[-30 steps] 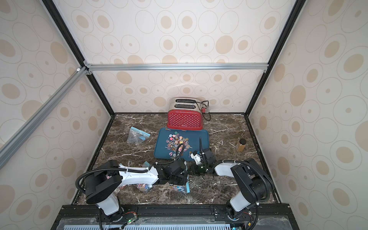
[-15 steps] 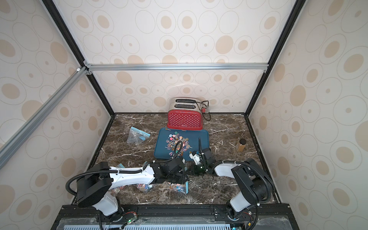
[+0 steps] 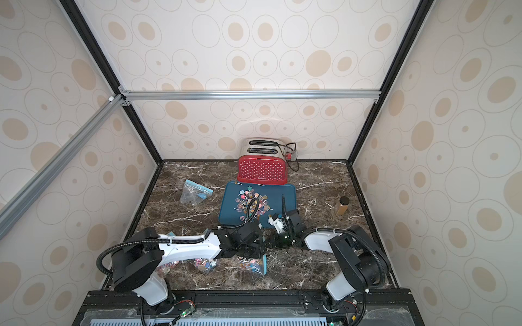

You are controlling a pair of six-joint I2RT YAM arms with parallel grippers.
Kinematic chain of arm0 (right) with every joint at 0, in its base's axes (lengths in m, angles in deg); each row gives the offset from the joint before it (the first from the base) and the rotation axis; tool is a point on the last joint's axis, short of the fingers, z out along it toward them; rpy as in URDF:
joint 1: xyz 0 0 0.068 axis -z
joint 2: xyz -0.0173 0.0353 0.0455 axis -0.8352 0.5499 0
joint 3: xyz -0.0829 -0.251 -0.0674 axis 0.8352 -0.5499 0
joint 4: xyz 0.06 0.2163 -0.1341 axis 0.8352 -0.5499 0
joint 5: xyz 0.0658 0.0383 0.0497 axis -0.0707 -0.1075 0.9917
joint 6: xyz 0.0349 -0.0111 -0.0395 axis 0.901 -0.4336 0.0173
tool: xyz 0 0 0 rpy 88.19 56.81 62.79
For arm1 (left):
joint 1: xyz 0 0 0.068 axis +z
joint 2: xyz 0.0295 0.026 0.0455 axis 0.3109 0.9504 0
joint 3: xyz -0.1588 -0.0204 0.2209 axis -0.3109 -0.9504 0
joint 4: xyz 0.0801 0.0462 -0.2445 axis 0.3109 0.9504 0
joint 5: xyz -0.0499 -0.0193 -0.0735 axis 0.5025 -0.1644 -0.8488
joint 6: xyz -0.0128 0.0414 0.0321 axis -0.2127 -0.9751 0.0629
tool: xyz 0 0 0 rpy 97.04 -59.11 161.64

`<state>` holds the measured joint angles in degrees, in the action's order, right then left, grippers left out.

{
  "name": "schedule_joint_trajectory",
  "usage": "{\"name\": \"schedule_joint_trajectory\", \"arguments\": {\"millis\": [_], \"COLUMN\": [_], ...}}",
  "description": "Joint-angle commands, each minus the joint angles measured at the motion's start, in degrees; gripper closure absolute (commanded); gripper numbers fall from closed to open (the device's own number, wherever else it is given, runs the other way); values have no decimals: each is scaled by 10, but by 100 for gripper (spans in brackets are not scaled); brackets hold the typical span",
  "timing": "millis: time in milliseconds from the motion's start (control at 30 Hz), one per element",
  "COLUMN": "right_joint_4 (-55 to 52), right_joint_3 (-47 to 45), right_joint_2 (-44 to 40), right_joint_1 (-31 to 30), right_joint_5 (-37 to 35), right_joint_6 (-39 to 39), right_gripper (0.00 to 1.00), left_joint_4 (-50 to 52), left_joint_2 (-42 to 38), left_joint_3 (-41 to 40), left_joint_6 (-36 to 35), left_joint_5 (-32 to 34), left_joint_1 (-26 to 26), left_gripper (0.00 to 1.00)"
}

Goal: Pour candies out of the ziploc bag
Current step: Open the ziploc bag at the center of the board.

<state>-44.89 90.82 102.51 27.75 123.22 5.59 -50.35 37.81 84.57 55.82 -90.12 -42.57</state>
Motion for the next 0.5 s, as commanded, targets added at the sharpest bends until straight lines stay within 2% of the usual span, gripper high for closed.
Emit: {"name": "schedule_joint_trajectory", "arguments": {"millis": [0,467], "right_joint_4": [4,6], "right_joint_3": [-8,-13], "right_joint_2": [-9,-14], "right_joint_1": [-8,-9], "right_joint_5": [11,10], "right_joint_6": [-8,-9], "right_gripper": [100,100], "left_joint_4": [-5,-12], "left_joint_2": [8,23], "left_joint_3": [16,10], "left_joint_6": [-6,0], "left_joint_5": [12,16], "left_joint_1": [5,9], "left_gripper": [66,74]}}
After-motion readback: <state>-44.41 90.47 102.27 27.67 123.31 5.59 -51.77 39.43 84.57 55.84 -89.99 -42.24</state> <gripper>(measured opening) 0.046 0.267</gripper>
